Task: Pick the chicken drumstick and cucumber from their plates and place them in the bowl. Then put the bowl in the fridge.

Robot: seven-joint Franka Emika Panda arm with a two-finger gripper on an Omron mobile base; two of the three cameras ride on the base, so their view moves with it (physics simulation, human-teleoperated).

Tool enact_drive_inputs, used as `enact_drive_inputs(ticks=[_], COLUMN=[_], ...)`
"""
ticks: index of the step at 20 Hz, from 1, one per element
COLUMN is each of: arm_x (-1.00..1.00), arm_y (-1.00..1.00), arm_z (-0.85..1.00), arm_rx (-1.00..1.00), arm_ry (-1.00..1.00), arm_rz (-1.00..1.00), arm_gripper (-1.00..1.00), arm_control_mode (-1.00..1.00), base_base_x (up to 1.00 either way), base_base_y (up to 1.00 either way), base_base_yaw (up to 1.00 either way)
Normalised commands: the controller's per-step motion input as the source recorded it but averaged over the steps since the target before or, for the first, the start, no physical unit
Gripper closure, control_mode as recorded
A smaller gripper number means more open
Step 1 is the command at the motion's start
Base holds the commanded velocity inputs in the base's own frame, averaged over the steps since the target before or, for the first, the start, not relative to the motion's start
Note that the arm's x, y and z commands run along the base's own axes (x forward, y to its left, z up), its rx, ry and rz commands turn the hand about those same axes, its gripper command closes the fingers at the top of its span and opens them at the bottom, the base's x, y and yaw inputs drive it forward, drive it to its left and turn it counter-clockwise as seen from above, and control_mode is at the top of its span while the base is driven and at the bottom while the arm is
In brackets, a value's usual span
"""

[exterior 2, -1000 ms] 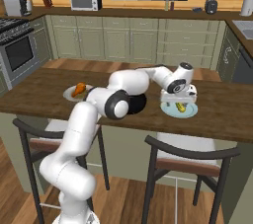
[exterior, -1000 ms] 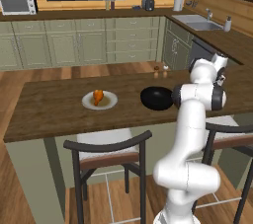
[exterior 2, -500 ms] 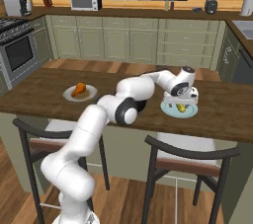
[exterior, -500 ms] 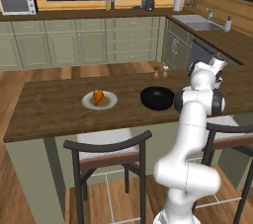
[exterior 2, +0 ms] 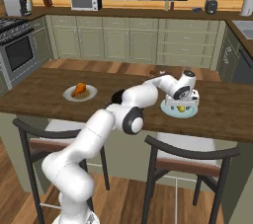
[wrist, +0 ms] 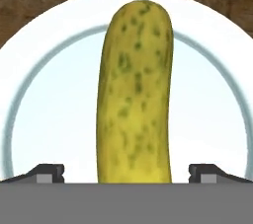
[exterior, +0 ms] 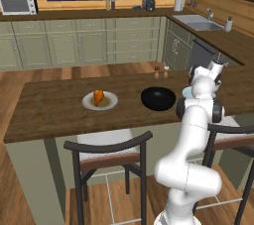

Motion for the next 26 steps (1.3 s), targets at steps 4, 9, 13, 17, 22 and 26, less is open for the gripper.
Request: enact_drive_inputs(ticks=[4, 9, 13, 17, 22, 26], arm_x=[0.03, -0.01, -0.32, -0.83, -0.65, -0.41], arm_y=[0.16, 0.28, 0.54, 1.00, 0.91, 0.73], arm_z=[-0.57, -0.48, -0.32, -0.36, -0.06, 0.65], arm_rx=[0.00, 0.00, 0.00, 0.00, 0.00, 0.00], arm_ry=[-0.04, -0.11, -0.16, -0.16, -0.15, -0.08], arm_rz=[0.01, 0.02, 0.00, 0.00, -0.02, -0.05], arm_gripper=[1.00, 1.00, 1.00, 1.00, 1.00, 1.00], arm_control_mode=[-1.00, -1.00, -1.00, -1.00, -1.00, -1.00], base_base_x=[0.00, 0.00, 0.00, 0.00, 0.00, 0.00], base_base_y=[0.00, 0.00, 0.00, 0.00, 0.00, 0.00], base_base_yaw=[0.00, 0.00, 0.00, 0.00, 0.00, 0.00])
